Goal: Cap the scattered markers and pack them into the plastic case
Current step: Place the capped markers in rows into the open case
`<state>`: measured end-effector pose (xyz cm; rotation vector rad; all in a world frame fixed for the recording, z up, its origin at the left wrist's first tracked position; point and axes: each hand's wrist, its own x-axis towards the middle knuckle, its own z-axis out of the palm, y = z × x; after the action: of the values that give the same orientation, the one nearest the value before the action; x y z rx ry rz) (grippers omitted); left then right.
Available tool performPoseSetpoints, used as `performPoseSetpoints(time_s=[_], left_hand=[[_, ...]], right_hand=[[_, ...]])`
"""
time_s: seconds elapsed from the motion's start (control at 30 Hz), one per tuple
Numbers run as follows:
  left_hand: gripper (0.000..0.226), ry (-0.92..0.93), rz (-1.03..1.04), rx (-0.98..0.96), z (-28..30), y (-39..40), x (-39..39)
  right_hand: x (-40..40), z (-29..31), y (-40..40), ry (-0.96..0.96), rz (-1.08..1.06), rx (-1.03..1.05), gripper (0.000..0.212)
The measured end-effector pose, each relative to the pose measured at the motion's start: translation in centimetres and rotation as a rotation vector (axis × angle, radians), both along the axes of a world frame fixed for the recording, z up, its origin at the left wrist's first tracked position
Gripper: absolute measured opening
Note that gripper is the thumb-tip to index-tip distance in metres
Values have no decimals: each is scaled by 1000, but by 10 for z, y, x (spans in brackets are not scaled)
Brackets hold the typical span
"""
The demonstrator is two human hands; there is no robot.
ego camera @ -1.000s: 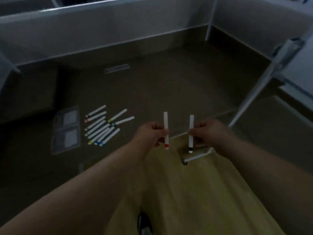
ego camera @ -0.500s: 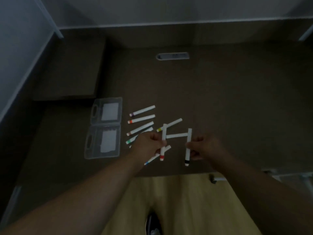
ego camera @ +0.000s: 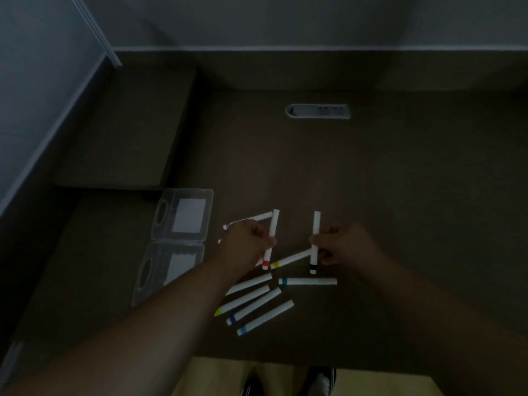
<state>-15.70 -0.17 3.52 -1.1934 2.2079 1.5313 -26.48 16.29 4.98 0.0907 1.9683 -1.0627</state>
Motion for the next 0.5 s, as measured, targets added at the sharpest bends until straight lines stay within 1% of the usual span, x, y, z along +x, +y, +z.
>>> performPoseSetpoints(time_s=[0.1, 0.2, 0.33, 0.5], left_hand=[[13, -8, 20, 22, 6, -5, -15], [13, -23, 62, 30, 4, -14, -25], [13, -26, 32, -39, 3, -35, -38], [9, -77, -91, -154, -2, -78, -46]], right_hand=[[-19, -1, -12, -11, 65, -3, 10], [-32, -6, -25, 2, 125, -9, 8], [-42, -13, -44, -9, 143, -1, 8], [-44, -27, -69, -7, 114, 16, 11]])
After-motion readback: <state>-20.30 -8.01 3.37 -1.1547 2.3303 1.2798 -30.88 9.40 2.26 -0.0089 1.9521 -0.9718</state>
